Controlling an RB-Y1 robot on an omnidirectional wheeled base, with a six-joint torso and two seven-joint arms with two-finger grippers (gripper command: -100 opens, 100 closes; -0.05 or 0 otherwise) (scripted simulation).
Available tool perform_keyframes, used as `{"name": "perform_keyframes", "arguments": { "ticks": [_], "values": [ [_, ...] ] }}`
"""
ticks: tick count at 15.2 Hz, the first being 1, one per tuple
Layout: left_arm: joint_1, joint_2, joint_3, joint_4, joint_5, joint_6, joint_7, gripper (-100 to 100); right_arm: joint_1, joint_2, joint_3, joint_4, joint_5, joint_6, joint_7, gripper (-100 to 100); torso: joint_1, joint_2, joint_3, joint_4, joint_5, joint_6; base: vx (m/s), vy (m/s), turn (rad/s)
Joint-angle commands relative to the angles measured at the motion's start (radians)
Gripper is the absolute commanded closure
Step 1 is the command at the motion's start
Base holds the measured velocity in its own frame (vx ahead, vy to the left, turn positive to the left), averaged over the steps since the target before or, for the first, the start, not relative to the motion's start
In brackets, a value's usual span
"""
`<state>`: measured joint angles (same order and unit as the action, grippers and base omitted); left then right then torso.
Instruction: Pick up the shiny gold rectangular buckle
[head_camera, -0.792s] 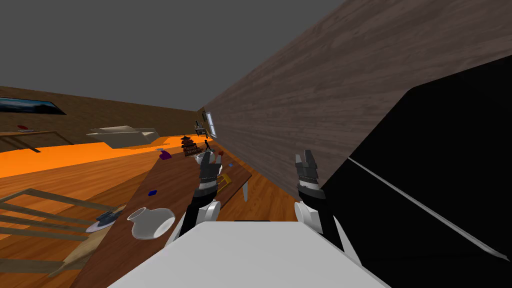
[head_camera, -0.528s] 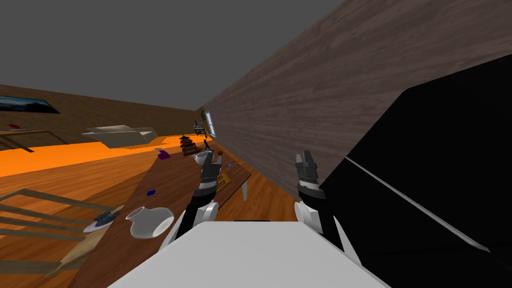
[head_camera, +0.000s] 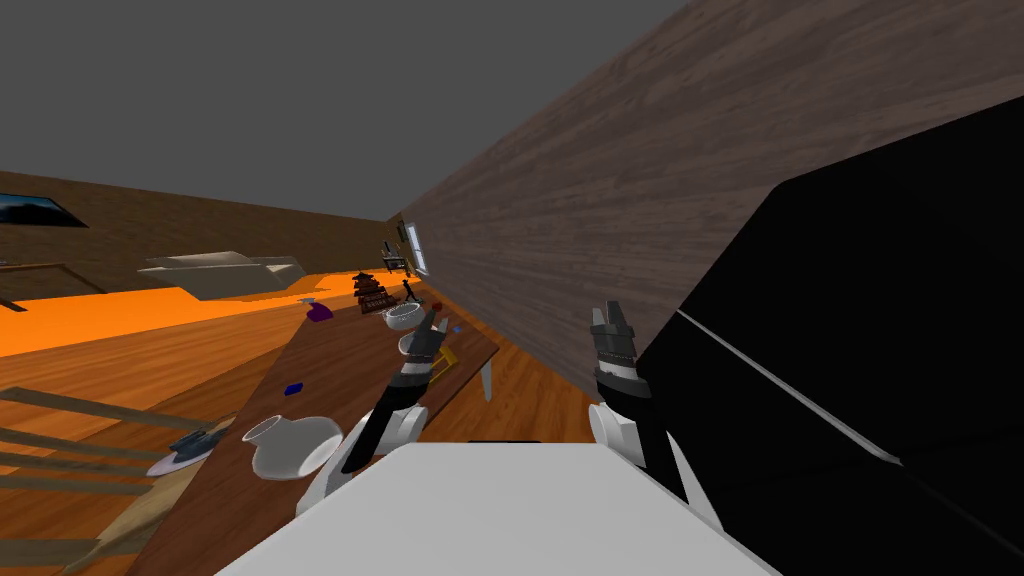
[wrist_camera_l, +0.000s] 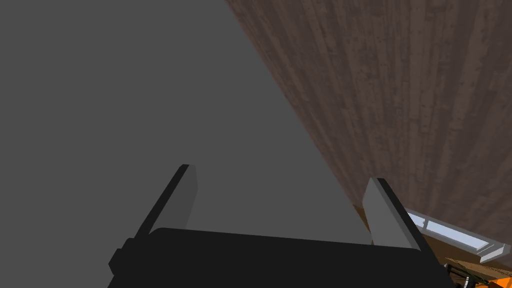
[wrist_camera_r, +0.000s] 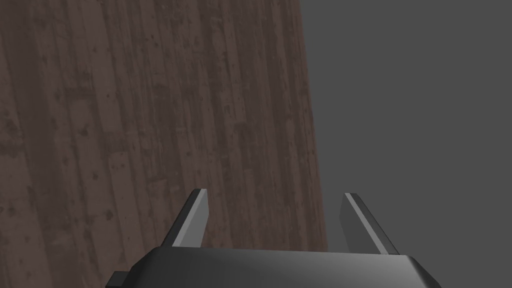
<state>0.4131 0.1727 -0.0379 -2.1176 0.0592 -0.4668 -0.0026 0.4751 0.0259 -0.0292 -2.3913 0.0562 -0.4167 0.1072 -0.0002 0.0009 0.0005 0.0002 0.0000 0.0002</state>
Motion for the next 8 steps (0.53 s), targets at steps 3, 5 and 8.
{"name": "perform_keyframes", "arguments": {
  "ticks": [3,5,8],
  "values": [
    [-0.023,0.054,0.015,0.044,0.028,0.067,0.022,-100,0.0,0.0,0.0,0.0,0.0,0.0,0.0,0,0.0,0.0,0.0,0.0,0.0,0.0,-0.008,-0.005,-0.052],
    [-0.035,0.082,0.025,0.074,0.045,0.103,0.035,-100,0.0,0.0,0.0,0.0,0.0,0.0,0.0,0,0.001,0.0,0.0,0.0,0.0,0.0,-0.006,-0.004,-0.059],
    [-0.063,0.134,0.046,0.138,0.084,0.175,0.065,-100,0.0,0.0,0.0,0.0,0.0,0.0,0.0,0,0.001,-0.001,-0.001,0.0,0.0,0.0,-0.004,-0.003,-0.059]
  ]
}}
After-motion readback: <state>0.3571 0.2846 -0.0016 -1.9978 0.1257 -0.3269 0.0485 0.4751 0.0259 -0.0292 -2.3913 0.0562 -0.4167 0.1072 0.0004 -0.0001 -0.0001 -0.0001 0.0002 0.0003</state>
